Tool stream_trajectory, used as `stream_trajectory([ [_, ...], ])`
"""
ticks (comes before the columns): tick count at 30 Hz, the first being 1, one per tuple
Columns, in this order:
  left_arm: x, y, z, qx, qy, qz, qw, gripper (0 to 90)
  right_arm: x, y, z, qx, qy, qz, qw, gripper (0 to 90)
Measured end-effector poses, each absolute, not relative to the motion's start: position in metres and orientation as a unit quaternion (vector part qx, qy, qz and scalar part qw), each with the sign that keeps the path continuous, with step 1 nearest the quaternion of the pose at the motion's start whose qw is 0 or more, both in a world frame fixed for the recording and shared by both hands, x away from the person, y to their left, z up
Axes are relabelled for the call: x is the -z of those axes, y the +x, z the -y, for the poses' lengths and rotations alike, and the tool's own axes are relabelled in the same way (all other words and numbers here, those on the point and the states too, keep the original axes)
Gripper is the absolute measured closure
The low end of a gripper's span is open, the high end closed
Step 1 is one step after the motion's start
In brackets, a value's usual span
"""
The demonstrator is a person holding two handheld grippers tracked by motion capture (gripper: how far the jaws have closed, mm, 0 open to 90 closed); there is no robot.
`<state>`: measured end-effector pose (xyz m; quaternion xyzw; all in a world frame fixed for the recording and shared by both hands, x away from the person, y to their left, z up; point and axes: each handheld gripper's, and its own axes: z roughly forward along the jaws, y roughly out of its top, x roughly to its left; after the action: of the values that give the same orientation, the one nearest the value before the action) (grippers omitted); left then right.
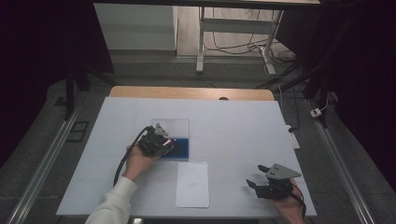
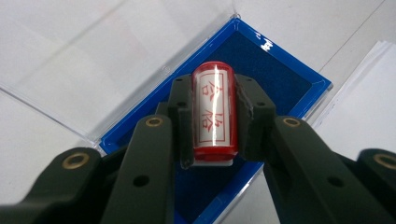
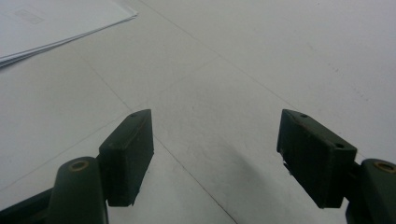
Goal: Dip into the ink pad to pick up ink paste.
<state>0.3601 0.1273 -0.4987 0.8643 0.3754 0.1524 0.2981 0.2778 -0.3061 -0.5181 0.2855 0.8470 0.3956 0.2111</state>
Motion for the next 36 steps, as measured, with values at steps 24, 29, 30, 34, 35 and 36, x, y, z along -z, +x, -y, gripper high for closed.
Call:
stream_trajectory([
  [24,0.499,0.362,-0.128,-0.149,0.864,-0.374,0.302,70.7,0.519,0.277,0.305,-0.387,0.286,-0.85,0.214,26.8],
  [29,0.498,0.36,-0.126,-0.159,0.866,-0.369,0.297,70.5,0.519,0.278,0.306,-0.388,0.286,-0.849,0.215,26.7],
  [30,0.496,0.36,-0.127,-0.158,0.865,-0.369,0.3,70.4,0.519,0.278,0.306,-0.388,0.286,-0.849,0.215,26.8],
  [34,0.494,0.359,-0.13,-0.161,0.864,-0.363,0.307,70.2,0.517,0.277,0.307,-0.39,0.286,-0.848,0.217,26.8],
  [35,0.491,0.357,-0.131,-0.179,0.864,-0.36,0.304,70.2,0.517,0.277,0.308,-0.391,0.286,-0.848,0.216,26.8],
  [36,0.486,0.355,-0.133,-0.186,0.859,-0.36,0.312,70.2,0.517,0.277,0.308,-0.39,0.286,-0.848,0.216,26.8],
])
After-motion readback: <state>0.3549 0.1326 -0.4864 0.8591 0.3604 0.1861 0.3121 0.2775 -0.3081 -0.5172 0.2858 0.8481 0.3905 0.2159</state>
